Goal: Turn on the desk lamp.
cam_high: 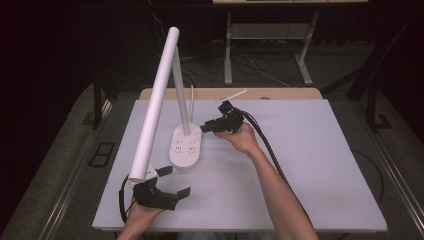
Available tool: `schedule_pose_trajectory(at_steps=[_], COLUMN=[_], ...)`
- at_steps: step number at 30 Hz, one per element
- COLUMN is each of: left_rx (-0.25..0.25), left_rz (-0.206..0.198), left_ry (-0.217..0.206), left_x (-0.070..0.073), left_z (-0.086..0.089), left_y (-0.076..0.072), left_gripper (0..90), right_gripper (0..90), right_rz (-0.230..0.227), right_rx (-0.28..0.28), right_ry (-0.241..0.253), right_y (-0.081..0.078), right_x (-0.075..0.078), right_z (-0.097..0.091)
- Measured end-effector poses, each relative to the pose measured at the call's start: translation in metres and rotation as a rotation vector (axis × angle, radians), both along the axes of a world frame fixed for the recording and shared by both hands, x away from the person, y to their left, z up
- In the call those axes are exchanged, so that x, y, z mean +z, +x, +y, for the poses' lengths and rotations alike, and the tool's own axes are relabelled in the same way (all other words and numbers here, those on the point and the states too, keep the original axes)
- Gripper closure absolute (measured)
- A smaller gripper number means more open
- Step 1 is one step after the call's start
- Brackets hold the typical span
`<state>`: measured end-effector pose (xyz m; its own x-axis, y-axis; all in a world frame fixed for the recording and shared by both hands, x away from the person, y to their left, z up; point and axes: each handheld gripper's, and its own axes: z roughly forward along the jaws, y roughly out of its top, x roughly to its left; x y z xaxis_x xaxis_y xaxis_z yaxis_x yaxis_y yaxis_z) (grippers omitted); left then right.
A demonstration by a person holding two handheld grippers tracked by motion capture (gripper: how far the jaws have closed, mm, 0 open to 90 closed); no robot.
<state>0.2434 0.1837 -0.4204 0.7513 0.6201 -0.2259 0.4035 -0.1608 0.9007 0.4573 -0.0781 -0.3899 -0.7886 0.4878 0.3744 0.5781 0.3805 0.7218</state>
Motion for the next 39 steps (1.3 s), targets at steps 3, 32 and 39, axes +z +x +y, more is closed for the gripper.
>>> schedule_pose_trajectory(at_steps=[3, 32, 39], left_rx=[0.003, -0.002, -0.004], left_rz=[0.0, 0.002, 0.002], left_ry=[-0.002, -0.01, -0.011], left_x=[0.0, 0.0, 0.0], left_z=[0.0, 0.0, 0.0], left_y=[0.0, -0.001, -0.001], left_gripper=[0.0, 0.0, 0.0], right_gripper=[75.2, 89.7, 89.7], right_rz=[-0.001, 0.033, 0.031], right_rx=[0.001, -0.019, -0.028], right_ry=[0.006, 0.028, 0.033], right_y=[0.001, 0.017, 0.022], right_x=[-0.004, -0.041, -0.042], right_z=[0.003, 0.03, 0.033])
